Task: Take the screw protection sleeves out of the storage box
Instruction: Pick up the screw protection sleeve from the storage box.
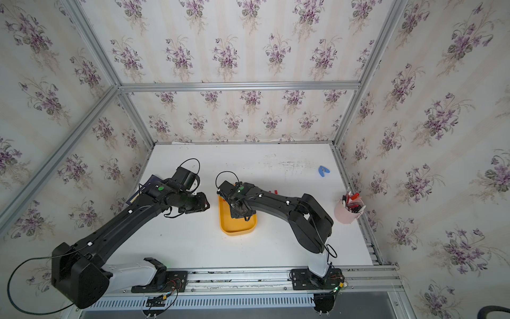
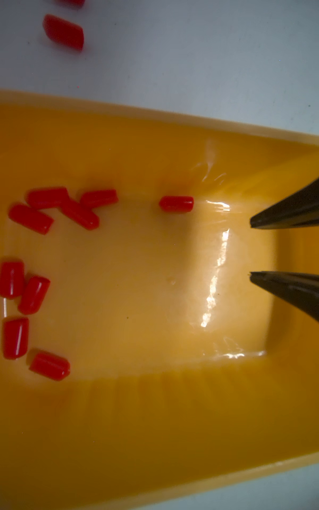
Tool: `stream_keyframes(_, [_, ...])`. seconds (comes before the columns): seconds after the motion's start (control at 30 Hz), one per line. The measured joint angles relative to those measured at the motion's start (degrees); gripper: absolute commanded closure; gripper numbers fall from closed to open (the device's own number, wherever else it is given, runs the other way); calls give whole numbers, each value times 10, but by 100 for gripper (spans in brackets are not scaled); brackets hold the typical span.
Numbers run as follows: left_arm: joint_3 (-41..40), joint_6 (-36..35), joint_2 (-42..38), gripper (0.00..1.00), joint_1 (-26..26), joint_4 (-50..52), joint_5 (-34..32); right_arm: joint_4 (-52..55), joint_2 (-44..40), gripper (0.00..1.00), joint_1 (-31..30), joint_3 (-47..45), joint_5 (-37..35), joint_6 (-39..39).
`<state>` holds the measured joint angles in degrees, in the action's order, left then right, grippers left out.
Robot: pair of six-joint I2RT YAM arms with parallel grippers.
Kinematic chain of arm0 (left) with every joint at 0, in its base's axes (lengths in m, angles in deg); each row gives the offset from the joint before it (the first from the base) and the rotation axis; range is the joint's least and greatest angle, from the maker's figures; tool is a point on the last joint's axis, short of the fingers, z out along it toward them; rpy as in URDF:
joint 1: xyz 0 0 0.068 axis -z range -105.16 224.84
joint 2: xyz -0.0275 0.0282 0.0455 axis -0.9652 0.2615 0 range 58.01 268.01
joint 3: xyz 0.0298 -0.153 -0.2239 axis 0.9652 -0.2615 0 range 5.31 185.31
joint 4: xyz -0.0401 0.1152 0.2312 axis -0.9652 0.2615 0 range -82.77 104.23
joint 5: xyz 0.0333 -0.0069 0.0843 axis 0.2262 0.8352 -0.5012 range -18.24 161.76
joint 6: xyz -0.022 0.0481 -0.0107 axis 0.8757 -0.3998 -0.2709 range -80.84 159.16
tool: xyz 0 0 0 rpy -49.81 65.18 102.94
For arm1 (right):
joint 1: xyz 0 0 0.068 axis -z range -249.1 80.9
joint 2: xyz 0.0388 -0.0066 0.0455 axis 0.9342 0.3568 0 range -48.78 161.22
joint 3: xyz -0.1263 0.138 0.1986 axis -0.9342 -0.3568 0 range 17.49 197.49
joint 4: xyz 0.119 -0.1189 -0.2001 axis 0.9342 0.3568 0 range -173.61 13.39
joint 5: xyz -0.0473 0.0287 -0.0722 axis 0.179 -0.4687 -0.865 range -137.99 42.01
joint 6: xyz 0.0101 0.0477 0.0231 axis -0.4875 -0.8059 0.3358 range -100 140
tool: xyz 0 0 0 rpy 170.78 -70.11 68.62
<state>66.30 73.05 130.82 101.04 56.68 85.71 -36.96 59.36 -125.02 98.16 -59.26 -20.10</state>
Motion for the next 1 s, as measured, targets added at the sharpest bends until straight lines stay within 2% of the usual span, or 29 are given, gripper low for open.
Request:
stream_keyframes(0.6, [-6,-11,-5,57,-15,5,13,16,61,68,-2,9,-88,-15])
stream_keyframes(1.0, [-6,-14,-4,57,-17,5,14,-6,80,68,3,1,-112,-19])
